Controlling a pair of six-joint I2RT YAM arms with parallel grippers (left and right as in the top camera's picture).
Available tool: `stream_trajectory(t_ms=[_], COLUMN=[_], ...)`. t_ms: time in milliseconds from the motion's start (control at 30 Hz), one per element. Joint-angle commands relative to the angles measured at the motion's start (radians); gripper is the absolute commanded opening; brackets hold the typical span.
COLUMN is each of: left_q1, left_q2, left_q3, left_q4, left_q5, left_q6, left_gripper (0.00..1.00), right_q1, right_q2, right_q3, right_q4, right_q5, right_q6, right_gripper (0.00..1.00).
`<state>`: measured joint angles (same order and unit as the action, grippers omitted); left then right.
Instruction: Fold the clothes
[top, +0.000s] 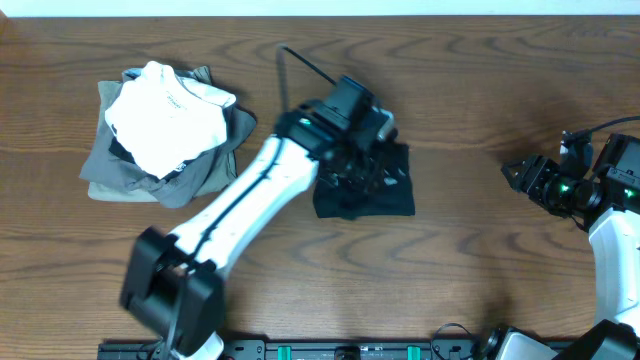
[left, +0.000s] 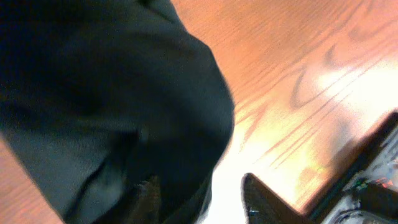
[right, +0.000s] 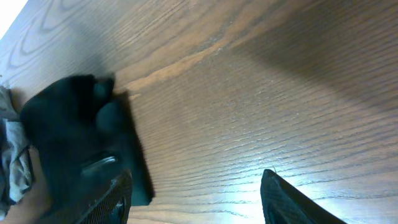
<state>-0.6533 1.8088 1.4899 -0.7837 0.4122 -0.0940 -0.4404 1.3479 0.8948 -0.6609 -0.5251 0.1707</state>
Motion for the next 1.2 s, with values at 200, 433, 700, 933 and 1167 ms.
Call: stream_trajectory(t_ms=[200,433,700,933,1167], left_q1=[-0.001,0.107,0.177,0.227,0.274], left_q2=[-0.011,-0.084,0.013,0.197,0.325], left_q3=[0.06,0.081,0.002,-0.011,-0.011], left_q4=[-0.027,-0.076,-0.094,0.002,0.024], left_q5=[-0.077,-0.111,-0.006,0.047,0.485], left_q6=[0.008,0.008,0.013,0.012,0.142], left_gripper=[0.69,0.74,0.95,0.98,0.99], right_q1=[-0.002,0.076,0.2,0.233,0.232], right_q2=[-0.008,-0.008,-0.008,-0.008,-0.008], right_q3=[0.006,0.006,0.006,0.006,0.006], right_q4=[-0.028,-0.046,0.016,0.016,-0.004], right_q5=[-0.085,-0.203,-0.197,-0.198,-0.197], right_q6=[-0.07,-0.154,-0.167,-0.164,-0.165], right_gripper=[0.63,0.58,0.61,0.61,0.6])
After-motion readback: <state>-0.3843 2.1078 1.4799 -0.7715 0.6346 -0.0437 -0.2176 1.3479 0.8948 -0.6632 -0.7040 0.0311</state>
